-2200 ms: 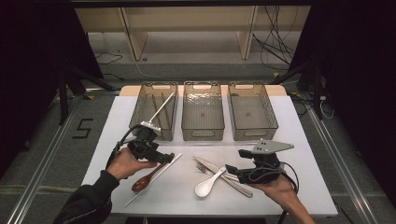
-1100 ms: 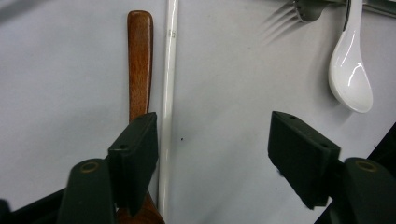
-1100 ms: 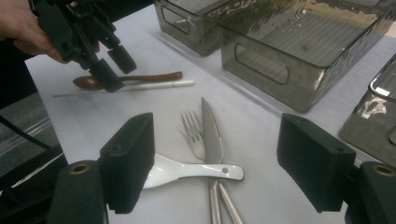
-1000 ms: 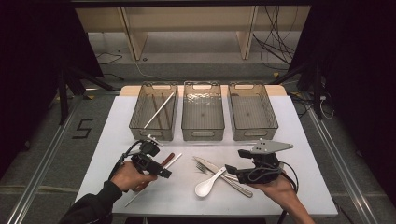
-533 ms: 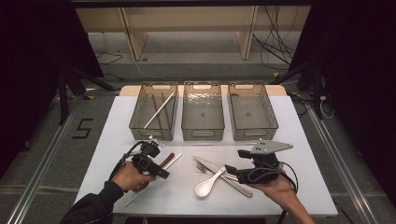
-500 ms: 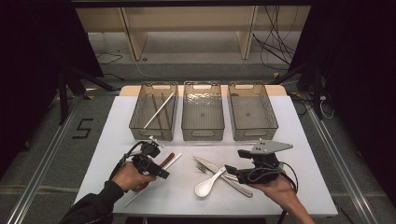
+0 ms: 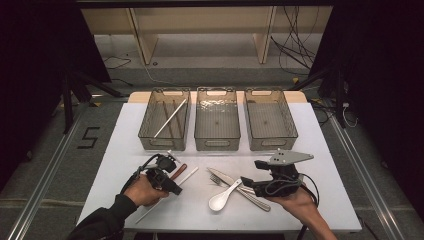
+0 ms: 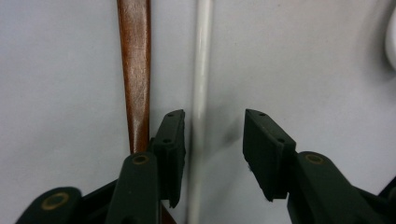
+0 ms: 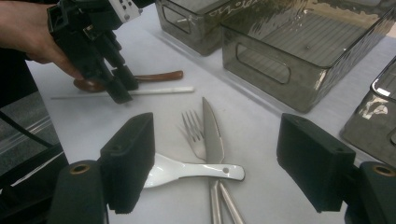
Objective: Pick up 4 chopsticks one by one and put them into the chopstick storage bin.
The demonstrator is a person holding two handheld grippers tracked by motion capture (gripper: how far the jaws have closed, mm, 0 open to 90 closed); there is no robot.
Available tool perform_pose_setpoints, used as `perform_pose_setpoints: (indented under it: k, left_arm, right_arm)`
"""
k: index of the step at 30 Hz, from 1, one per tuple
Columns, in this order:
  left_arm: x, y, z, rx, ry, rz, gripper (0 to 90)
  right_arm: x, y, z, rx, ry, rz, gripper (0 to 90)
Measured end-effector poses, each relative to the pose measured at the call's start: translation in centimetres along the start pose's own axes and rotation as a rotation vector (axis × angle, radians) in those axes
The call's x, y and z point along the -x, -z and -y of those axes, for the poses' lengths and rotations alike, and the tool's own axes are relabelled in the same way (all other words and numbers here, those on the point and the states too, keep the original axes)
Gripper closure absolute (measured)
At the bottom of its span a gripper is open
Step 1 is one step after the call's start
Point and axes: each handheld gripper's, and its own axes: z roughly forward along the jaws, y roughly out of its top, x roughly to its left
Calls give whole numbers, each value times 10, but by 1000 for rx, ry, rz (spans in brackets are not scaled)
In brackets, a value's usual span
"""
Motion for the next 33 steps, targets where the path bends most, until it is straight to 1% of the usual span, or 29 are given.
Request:
perform_pose_setpoints:
  k: [2, 4, 7, 9, 13, 16, 17, 18, 21, 24, 30, 33]
  left_arm:
    - [1, 0, 0, -3, -13, -16, 629]
    - [2, 0, 0, -7, -18, -22, 644]
    - [4, -1, 0, -15, -44, -47, 683]
    - [7, -1, 0, -16, -51, -58, 693]
    - [9, -2, -1, -28, -83, -90, 731]
    - [9, -2, -1, -29, -89, -98, 756]
    - [9, -2, -1, -30, -92, -106, 767]
    - [9, -2, -1, -30, -93, -111, 792]
    - [9, -2, -1, -30, -93, -113, 813]
    - [9, -2, -1, -31, -89, -112, 812]
    - [10, -2, -1, -30, -98, -118, 808]
    - [11, -3, -1, -27, -107, -122, 826]
  right_arm:
    - [0, 0, 0, 0, 0, 0, 289]
    - [0, 0, 0, 0, 0, 0, 289]
    - [0, 0, 0, 0, 0, 0, 289]
    - [0, 0, 0, 0, 0, 1, 289]
    - [0, 0, 0, -1, 0, 1, 289]
    - [0, 0, 0, -2, 0, 1, 289]
    - [0, 0, 0, -1, 0, 1, 289]
    - [0, 0, 0, -1, -1, 1, 289]
    - [0, 0, 0, -2, -1, 2, 289]
    - [1, 0, 0, 0, -2, 1, 289]
    - [1, 0, 0, 0, -2, 3, 289]
    - [1, 0, 0, 0, -1, 3, 290]
